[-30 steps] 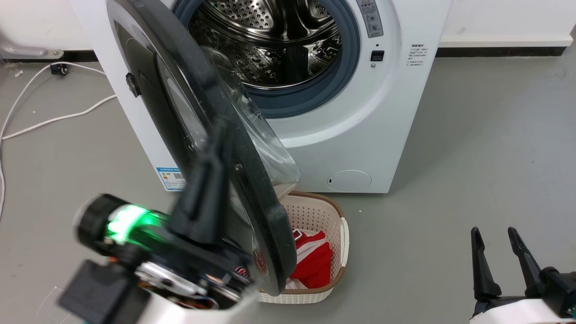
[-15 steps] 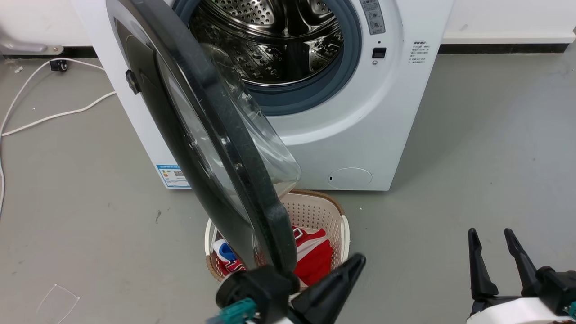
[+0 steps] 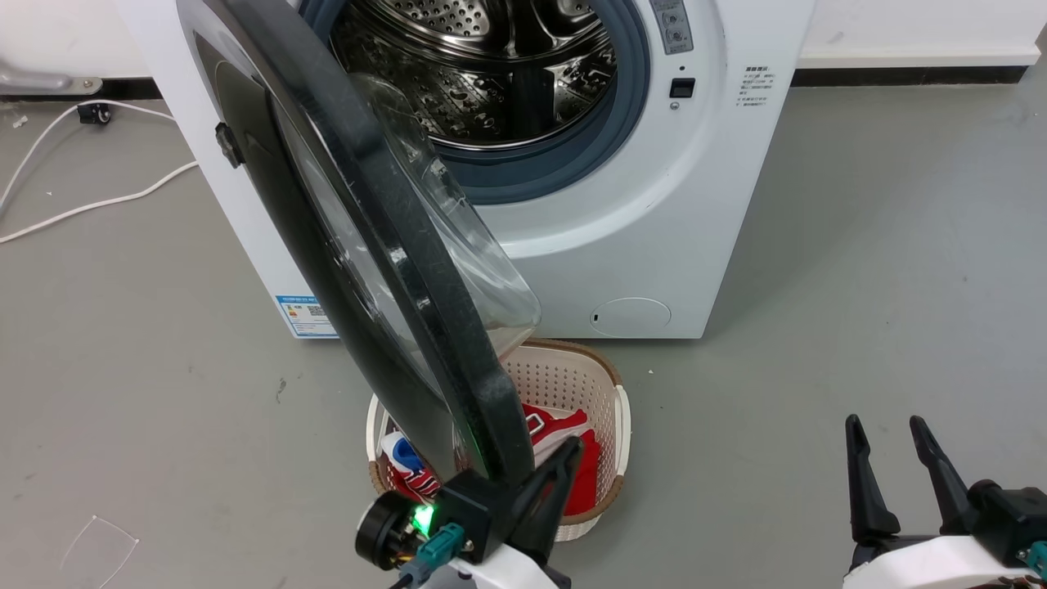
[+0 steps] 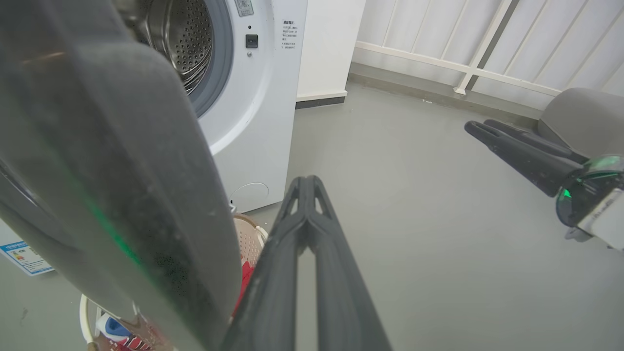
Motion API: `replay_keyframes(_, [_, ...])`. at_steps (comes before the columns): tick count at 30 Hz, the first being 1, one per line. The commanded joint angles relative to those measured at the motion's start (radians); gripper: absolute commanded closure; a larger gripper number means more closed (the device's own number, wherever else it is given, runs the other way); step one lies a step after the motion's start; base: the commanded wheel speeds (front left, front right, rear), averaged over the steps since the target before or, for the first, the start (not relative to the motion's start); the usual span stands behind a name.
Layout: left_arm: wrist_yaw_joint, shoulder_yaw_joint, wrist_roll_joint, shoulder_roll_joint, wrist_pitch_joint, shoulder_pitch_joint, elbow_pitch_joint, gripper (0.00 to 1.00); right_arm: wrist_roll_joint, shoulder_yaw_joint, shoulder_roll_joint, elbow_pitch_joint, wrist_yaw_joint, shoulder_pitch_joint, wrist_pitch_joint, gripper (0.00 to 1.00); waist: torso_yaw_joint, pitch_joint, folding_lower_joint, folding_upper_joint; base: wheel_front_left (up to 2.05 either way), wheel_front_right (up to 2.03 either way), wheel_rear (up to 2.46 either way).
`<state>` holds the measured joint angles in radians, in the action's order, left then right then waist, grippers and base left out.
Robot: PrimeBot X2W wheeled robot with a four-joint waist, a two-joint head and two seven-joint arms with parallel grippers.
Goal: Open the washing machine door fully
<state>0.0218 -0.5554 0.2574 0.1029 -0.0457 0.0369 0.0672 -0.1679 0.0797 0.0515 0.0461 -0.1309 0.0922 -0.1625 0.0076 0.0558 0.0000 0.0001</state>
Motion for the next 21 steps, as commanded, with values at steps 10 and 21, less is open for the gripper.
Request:
replay_keyframes(10, [-0.052,0.034,-0.008,-0.005,0.056,0.016,-0.037,1.00,-0.010,0.001,-0.002,0.022,0.000,-0.019,-0.003,0.00,0.008,0.006,0.0000,-0.0001,0.00,0.00,0.00])
replay_keyframes(21, [-0.099,0.058,0.002,0.010,0.044,-0.021,0.006,1.00,-0.001,0.015,-0.002,0.026,0.000,-0.015,-0.001,0.00,0.050,-0.004,0.0000,-0.0001,0.00,0.00,0.00])
